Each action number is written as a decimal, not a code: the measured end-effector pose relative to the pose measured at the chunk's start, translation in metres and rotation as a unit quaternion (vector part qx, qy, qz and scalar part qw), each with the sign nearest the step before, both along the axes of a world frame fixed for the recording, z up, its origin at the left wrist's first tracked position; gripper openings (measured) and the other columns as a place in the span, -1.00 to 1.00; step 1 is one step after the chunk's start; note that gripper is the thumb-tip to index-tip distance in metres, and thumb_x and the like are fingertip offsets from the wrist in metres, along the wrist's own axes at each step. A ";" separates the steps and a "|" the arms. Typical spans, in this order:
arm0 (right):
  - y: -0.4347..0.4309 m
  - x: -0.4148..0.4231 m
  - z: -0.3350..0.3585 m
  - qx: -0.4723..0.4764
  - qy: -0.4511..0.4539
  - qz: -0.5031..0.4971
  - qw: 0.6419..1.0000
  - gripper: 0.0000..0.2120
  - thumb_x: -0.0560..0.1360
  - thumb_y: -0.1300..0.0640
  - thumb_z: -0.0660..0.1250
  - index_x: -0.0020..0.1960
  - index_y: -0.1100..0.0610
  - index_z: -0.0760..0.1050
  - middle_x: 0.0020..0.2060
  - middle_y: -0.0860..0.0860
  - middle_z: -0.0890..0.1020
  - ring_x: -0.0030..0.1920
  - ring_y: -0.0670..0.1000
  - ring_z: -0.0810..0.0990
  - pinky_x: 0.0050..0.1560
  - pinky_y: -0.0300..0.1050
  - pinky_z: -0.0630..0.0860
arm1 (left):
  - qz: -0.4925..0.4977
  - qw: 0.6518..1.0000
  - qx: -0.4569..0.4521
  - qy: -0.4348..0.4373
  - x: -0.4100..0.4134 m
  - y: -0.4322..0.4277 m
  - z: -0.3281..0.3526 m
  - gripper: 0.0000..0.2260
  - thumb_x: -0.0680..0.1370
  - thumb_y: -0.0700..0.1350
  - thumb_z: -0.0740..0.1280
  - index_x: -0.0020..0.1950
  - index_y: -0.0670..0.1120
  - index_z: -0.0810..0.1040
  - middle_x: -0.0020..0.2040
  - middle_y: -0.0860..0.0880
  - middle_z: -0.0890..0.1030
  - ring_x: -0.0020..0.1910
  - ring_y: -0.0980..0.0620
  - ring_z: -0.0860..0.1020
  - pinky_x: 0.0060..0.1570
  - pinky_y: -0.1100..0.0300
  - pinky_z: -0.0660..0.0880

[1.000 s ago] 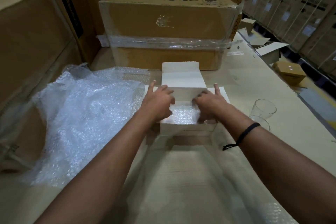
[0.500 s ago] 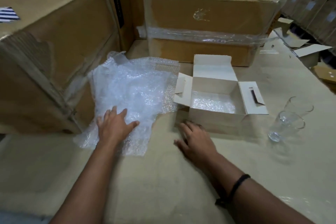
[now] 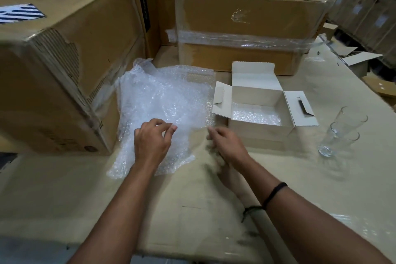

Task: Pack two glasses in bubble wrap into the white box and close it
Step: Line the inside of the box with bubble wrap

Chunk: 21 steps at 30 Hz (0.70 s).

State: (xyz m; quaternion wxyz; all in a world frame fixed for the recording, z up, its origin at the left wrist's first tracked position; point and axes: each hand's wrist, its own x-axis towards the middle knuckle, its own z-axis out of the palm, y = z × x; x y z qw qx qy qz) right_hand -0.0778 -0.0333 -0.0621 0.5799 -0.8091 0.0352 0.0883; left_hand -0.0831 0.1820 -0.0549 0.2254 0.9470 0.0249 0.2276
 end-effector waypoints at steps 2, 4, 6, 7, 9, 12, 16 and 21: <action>0.021 0.011 0.013 0.092 0.092 0.014 0.991 -0.52 0.51 -0.24 0.31 0.01 0.21 0.54 -0.29 0.05 0.55 -0.37 0.05 0.51 -0.40 -0.16 0.39 | -0.022 0.999 -0.003 0.041 -0.001 0.000 -0.001 -0.75 0.57 0.12 0.29 0.04 0.03 0.69 0.09 0.04 0.62 0.09 -0.05 0.51 0.03 0.07 0.22; 0.036 0.021 0.019 0.069 0.121 0.020 0.990 -0.49 0.46 -0.23 0.39 -0.07 0.25 0.51 -0.35 0.07 0.51 -0.45 0.02 0.46 -0.42 -0.16 0.34 | -0.045 0.996 -0.004 0.074 -0.001 0.003 -0.005 -0.72 0.56 0.18 0.27 0.06 0.08 0.68 0.16 0.06 0.60 0.19 -0.01 0.47 0.10 0.04 0.21; 0.045 0.028 0.020 0.052 0.101 0.000 0.993 -0.65 0.46 -0.07 0.45 -0.16 0.19 0.43 -0.41 0.07 0.43 -0.51 -0.02 0.37 -0.46 -0.20 0.30 | -0.048 0.996 -0.021 0.076 -0.002 0.010 -0.008 -0.67 0.54 0.26 0.24 0.06 0.13 0.68 0.24 0.06 0.56 0.29 -0.01 0.40 0.20 -0.02 0.18; 0.048 0.030 0.020 0.062 0.086 -0.014 0.994 -0.71 0.46 0.01 0.46 -0.19 0.15 0.40 -0.42 0.06 0.41 -0.50 -0.02 0.37 -0.46 -0.21 0.30 | -0.036 0.996 -0.036 0.071 -0.002 0.014 -0.009 -0.64 0.52 0.29 0.20 0.10 0.14 0.66 0.30 0.05 0.52 0.34 -0.02 0.35 0.26 -0.05 0.15; 0.049 0.030 0.022 0.106 0.054 -0.010 0.993 -0.74 0.47 0.15 0.44 -0.25 0.12 0.36 -0.37 0.07 0.47 -0.36 0.05 0.48 -0.36 -0.16 0.39 | -0.023 0.995 -0.059 0.078 0.003 0.024 -0.009 -0.57 0.54 0.28 0.13 0.29 0.14 0.54 0.42 0.02 0.41 0.44 -0.03 0.25 0.35 -0.12 0.07; 0.037 0.024 0.032 0.231 0.066 0.057 0.969 -0.74 0.52 0.36 0.29 -0.23 0.11 0.31 -0.11 0.14 0.65 -0.25 0.16 0.61 -0.32 -0.07 0.50 | -0.054 0.987 -0.097 0.117 0.013 0.038 -0.009 -0.51 0.62 0.16 0.15 0.52 0.06 0.22 0.54 0.00 0.21 0.52 0.00 0.13 0.43 -0.14 -0.01; -0.007 0.018 0.046 0.309 0.110 0.151 0.933 -0.71 0.47 0.50 0.19 -0.05 0.12 0.30 0.20 0.21 0.61 -0.25 0.08 0.47 -0.43 -0.15 0.37 | -0.097 0.973 -0.106 0.181 0.019 0.041 -0.011 -0.44 0.62 0.19 0.08 0.57 0.03 0.07 0.56 -0.01 0.18 0.50 -0.09 0.22 0.47 -0.12 0.09; -0.080 0.001 0.059 0.164 0.131 0.114 0.971 -0.51 0.50 0.54 0.19 0.16 0.00 0.50 0.19 0.02 0.60 0.20 0.10 0.58 0.03 -0.01 0.52 | -0.033 0.969 0.017 0.245 0.017 0.029 -0.014 -0.59 0.67 0.03 -0.04 0.32 -0.06 0.48 0.46 -0.05 0.34 0.53 0.02 0.08 0.46 -0.05 -0.16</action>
